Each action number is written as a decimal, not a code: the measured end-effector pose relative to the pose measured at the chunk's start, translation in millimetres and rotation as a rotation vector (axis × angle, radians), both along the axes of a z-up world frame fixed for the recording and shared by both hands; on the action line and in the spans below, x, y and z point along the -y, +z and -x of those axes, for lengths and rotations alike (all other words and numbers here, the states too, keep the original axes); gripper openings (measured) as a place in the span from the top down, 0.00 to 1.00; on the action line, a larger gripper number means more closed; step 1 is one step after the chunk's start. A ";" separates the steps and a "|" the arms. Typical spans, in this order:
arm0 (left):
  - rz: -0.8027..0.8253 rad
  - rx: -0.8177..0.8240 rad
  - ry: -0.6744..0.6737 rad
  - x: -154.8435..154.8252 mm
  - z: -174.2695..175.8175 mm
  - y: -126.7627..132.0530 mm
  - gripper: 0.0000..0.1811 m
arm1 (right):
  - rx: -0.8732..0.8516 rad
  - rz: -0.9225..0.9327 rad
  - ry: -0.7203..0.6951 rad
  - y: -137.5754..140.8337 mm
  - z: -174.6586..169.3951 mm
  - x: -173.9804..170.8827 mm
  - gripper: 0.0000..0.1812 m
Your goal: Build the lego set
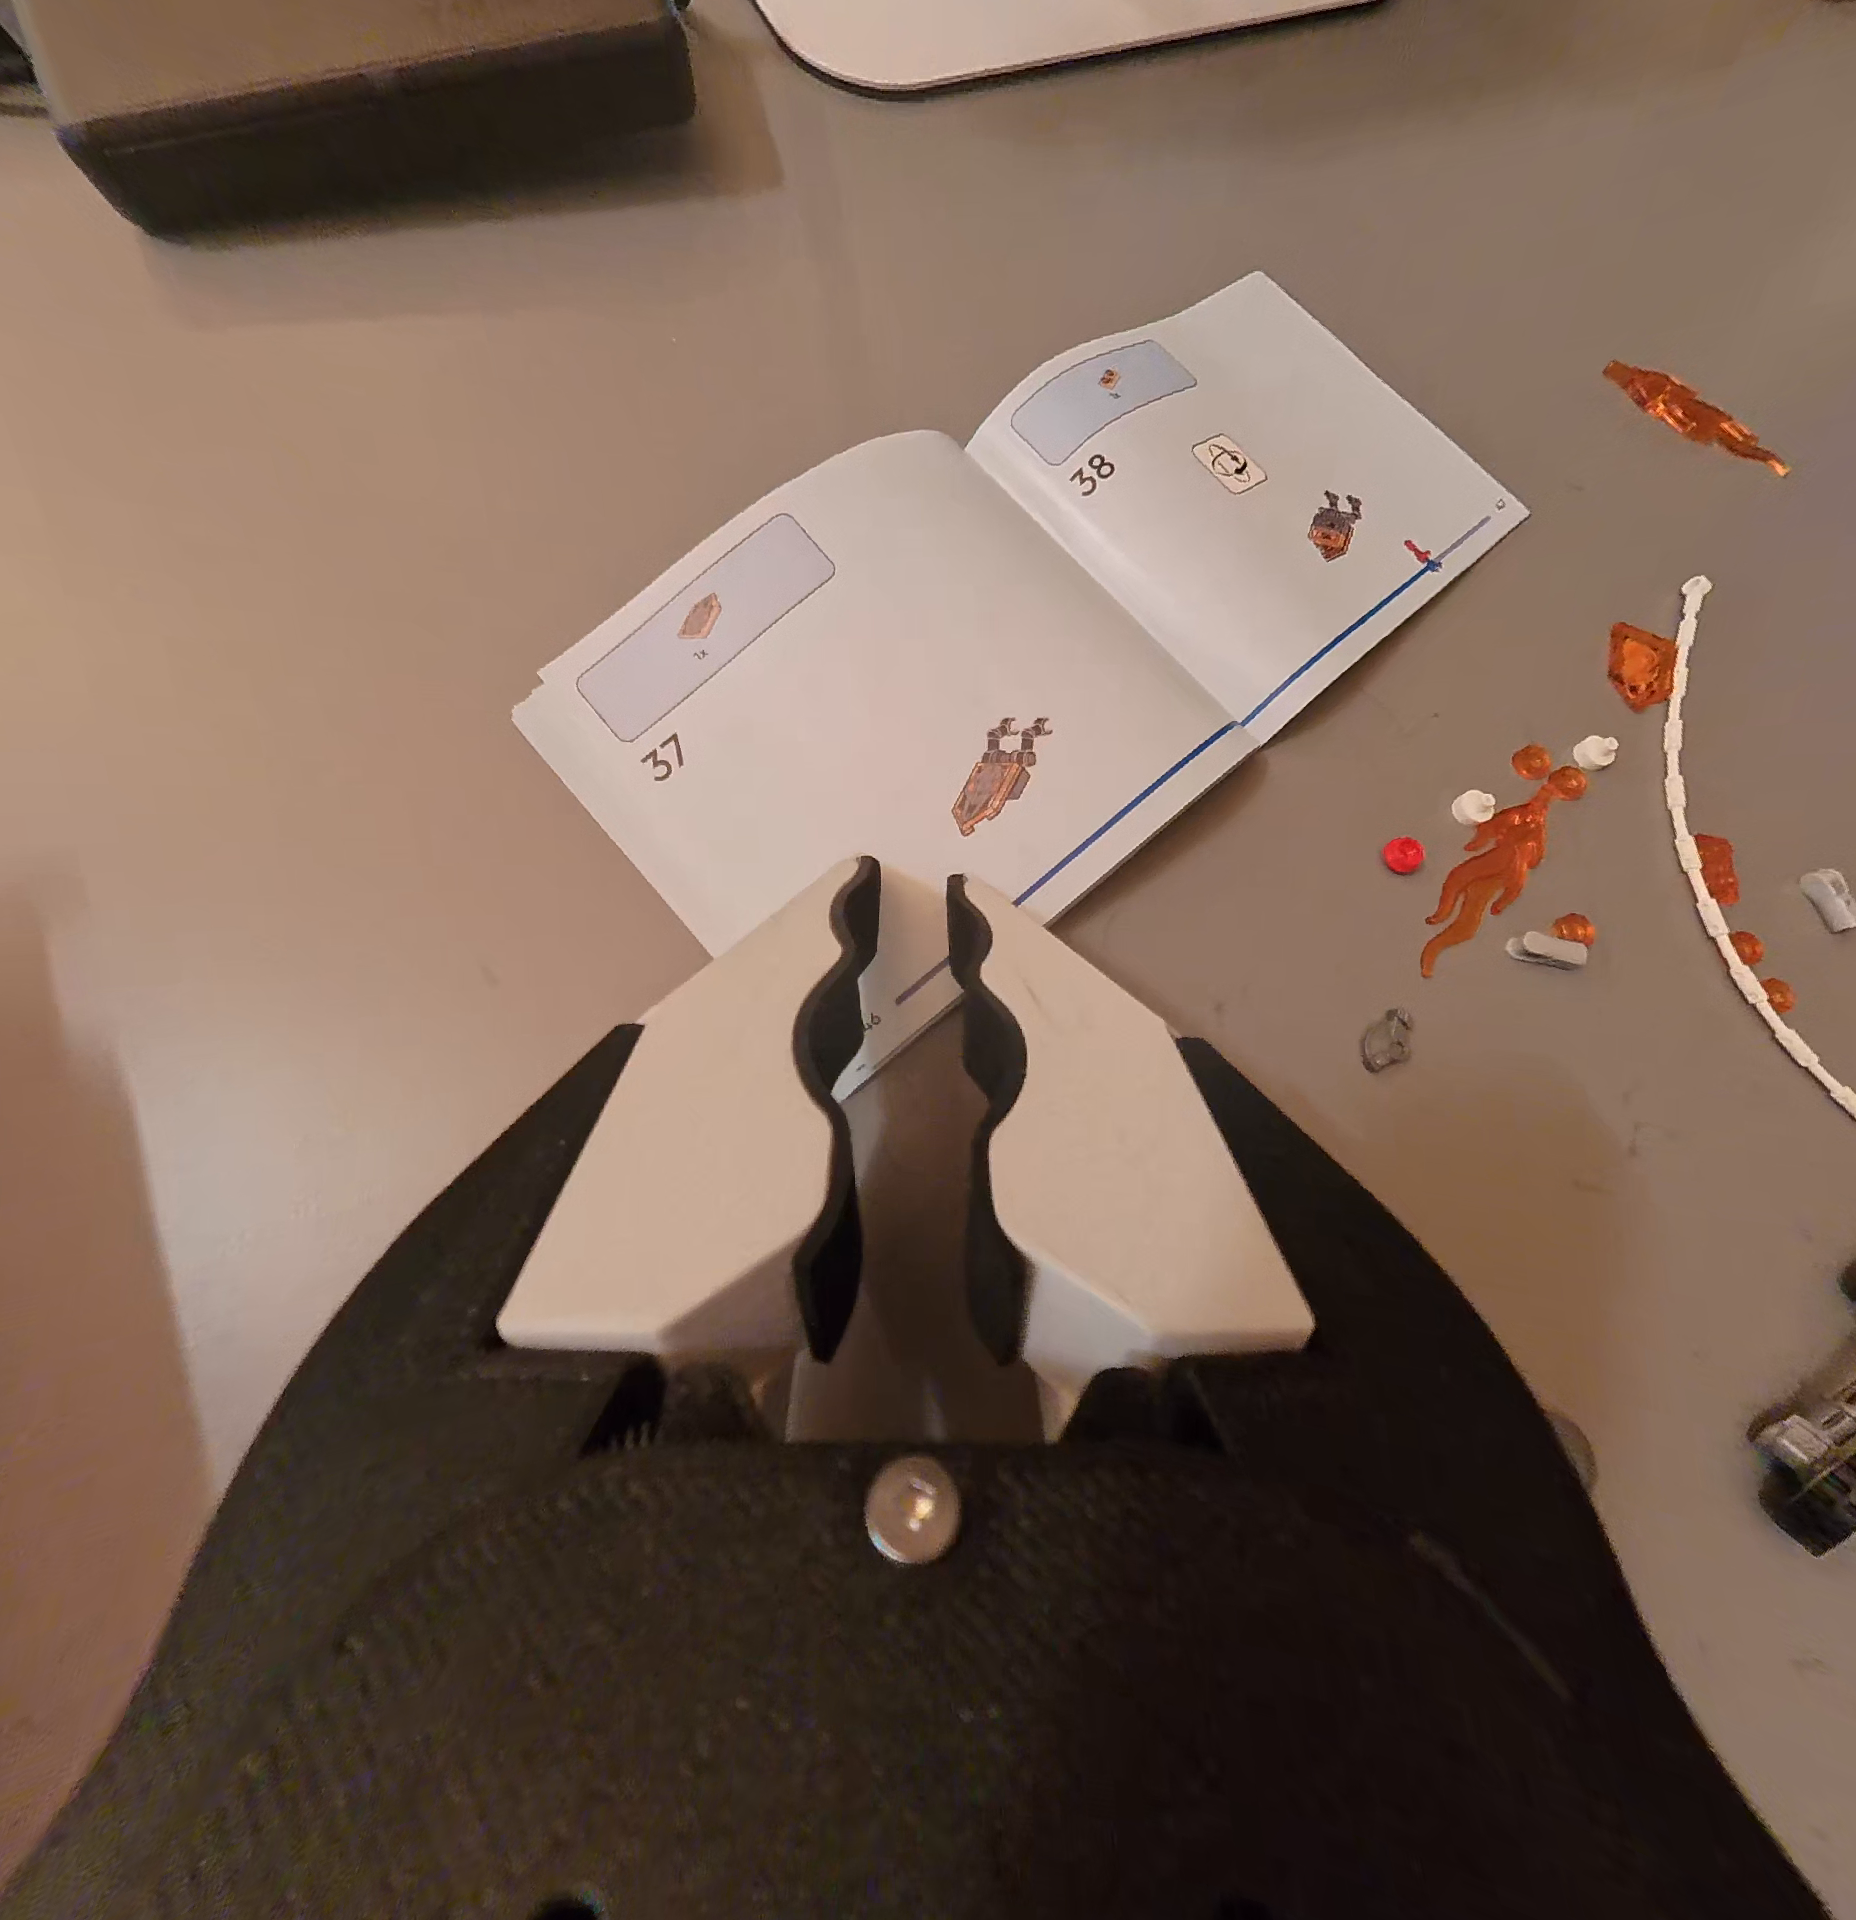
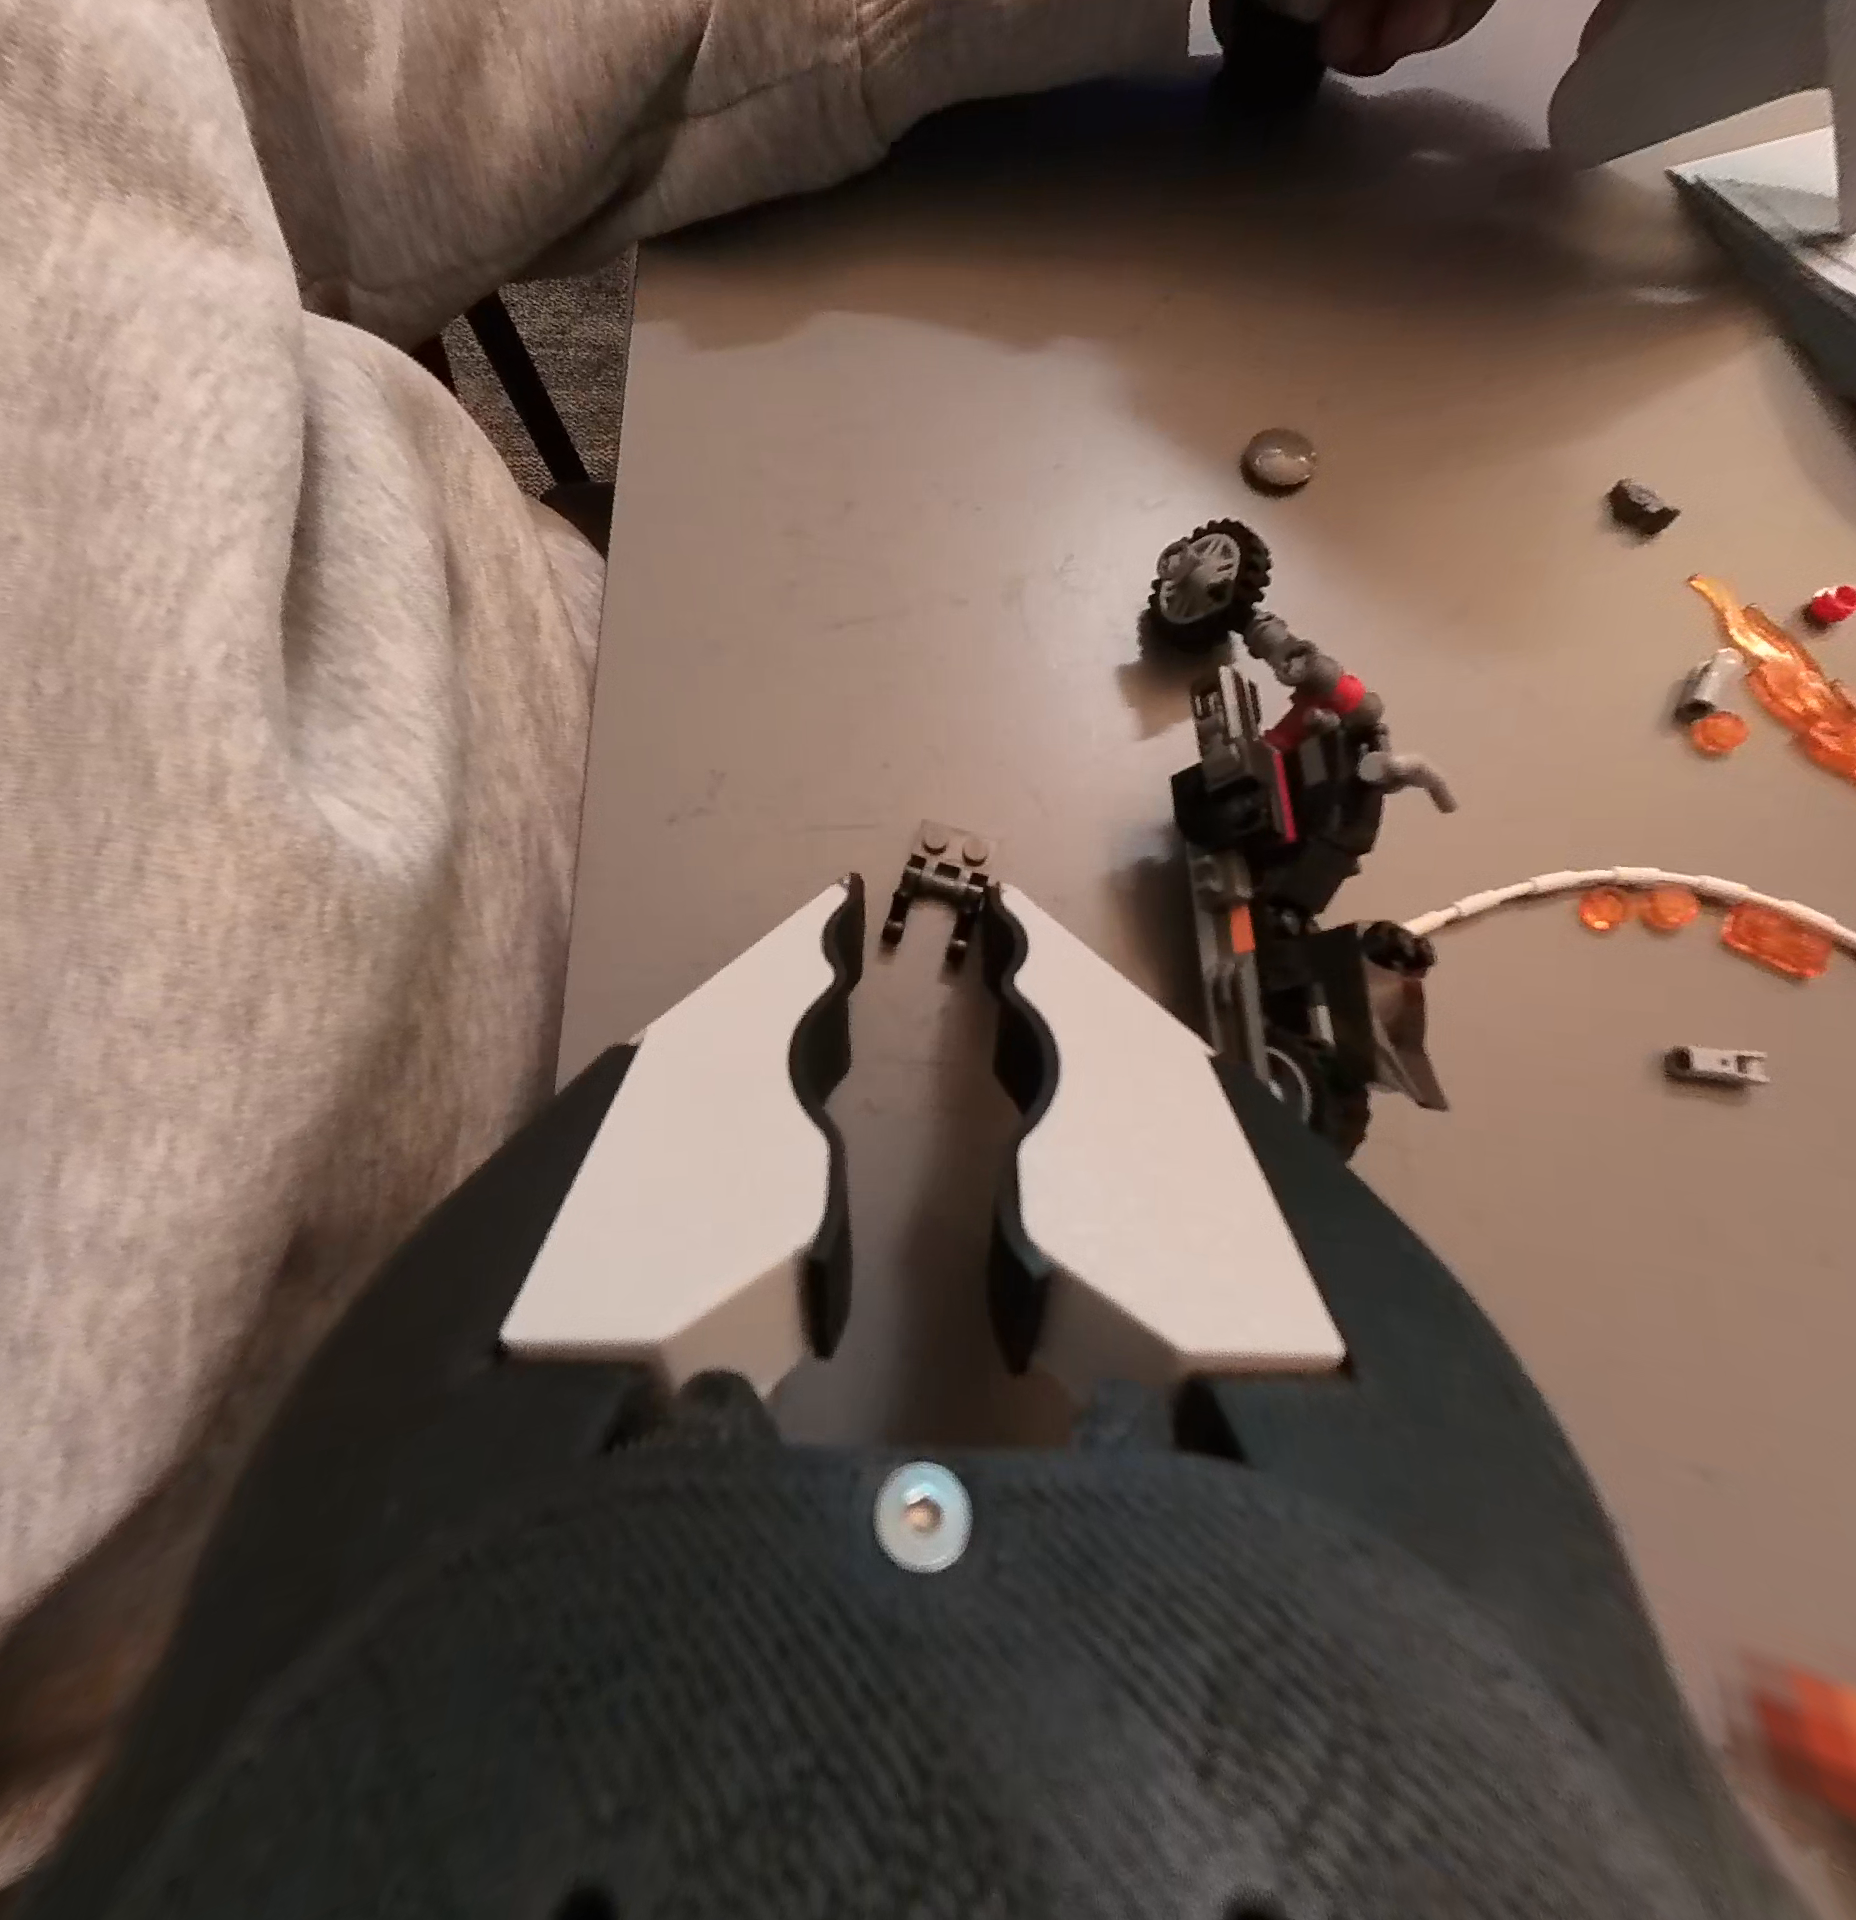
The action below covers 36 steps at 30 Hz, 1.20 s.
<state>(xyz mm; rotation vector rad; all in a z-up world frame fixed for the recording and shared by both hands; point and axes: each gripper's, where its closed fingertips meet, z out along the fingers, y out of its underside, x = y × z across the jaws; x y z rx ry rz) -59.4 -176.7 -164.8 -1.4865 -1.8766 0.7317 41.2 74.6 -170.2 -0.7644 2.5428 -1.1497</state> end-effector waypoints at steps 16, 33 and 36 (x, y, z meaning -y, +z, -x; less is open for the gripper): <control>0.006 0.006 -0.010 -1.5 0.4 -0.7 0.93 | 0.001 -0.001 -0.001 0.6 -0.3 0.4 0.92; 0.008 0.005 -0.014 -2.3 0.7 -0.5 0.93 | 0.188 0.266 -0.094 52.1 22.4 6.3 0.92; 0.008 0.005 -0.015 -2.3 0.8 -0.7 0.93 | 0.245 0.323 -0.107 64.0 26.8 5.5 0.93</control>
